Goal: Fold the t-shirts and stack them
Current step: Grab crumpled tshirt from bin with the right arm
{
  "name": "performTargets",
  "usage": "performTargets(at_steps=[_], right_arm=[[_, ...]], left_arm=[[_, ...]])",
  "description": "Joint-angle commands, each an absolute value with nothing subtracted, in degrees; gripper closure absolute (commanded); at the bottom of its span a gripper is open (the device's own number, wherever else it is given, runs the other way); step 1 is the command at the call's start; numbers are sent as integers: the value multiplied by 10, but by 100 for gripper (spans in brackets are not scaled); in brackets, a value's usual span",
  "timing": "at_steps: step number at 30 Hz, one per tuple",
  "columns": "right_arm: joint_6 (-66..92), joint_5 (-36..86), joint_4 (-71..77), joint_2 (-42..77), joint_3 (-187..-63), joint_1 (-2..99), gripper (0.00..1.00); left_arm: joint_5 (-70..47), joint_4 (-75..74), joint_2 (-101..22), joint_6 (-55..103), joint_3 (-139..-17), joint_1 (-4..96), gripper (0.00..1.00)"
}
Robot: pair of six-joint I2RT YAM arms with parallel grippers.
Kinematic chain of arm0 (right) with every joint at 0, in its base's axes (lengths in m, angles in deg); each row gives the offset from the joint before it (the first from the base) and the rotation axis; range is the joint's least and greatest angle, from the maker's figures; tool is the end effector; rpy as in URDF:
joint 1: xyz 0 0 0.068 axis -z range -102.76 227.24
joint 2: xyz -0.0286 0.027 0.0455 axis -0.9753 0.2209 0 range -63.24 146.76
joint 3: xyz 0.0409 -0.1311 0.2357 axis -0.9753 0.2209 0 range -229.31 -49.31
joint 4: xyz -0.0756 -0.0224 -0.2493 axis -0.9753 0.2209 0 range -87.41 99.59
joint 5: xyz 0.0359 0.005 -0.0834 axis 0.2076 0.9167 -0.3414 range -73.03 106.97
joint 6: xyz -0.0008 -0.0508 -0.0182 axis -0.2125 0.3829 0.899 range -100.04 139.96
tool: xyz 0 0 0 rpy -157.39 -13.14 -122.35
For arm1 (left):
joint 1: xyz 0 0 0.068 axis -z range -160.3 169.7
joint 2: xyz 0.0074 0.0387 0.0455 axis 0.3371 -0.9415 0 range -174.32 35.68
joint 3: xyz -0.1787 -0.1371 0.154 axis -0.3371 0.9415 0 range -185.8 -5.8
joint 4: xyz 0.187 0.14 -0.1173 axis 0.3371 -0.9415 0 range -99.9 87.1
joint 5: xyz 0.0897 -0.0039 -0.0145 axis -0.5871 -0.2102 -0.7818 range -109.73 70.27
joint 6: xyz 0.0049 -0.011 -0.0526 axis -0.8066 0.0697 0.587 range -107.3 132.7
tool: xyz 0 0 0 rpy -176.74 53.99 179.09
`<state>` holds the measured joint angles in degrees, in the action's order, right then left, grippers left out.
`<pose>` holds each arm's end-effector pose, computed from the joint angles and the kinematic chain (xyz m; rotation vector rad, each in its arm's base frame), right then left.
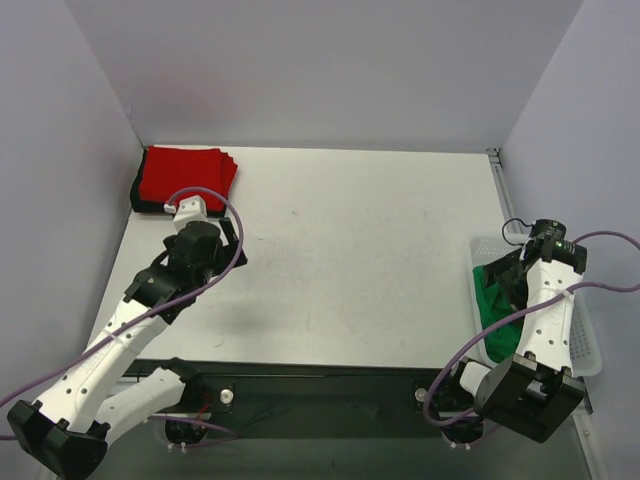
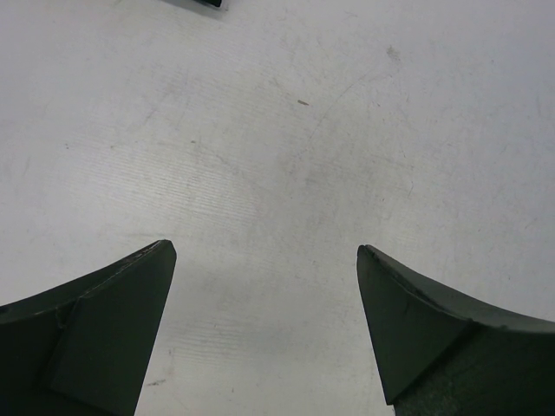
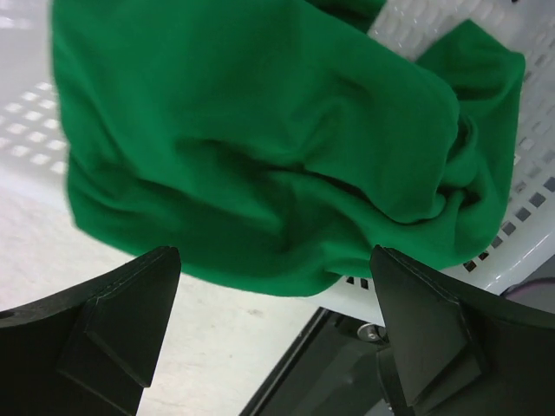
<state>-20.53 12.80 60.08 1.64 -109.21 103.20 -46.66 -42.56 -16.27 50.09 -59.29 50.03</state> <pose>0.1857 -0.0935 0.2938 1.4752 2.2090 -0.0136 0.1667 -0.0789 0.3226 -0.3811 2.1236 -0.1547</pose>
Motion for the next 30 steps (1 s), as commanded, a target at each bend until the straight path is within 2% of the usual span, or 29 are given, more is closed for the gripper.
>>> performTargets(at_steps=[1,13,16,19,20,22,23,25,30], right_arm=[[-206,99,624,21,-1059,1040,1],[-239,78,535,89,-985,1055,1],[-239,84,516,107,-979,1055,4],[-224,112,485,109,-970,1057,22],[-221,120,479,107,-969,1058,39],[-212,134,470,91,-969,1058,60],[-209,135,468,84,-971,1058,82],[-201,137,469,56,-983,1059,98],[-169,149,481,-17,-1051,1060,100]], left_arm=[[-459,-413,-161,508,-591,501,3],[-442,-404,-173,508,-593,501,3],[-445,-403,-170,508,-591,501,3],[-445,-401,-168,506,-589,501,3],[-445,-400,-168,505,-588,501,3],[-445,-398,-168,502,-587,501,3],[-444,-396,-168,502,-587,501,3],[-442,-392,-167,501,-584,501,3],[-434,-374,-169,492,-581,501,3]])
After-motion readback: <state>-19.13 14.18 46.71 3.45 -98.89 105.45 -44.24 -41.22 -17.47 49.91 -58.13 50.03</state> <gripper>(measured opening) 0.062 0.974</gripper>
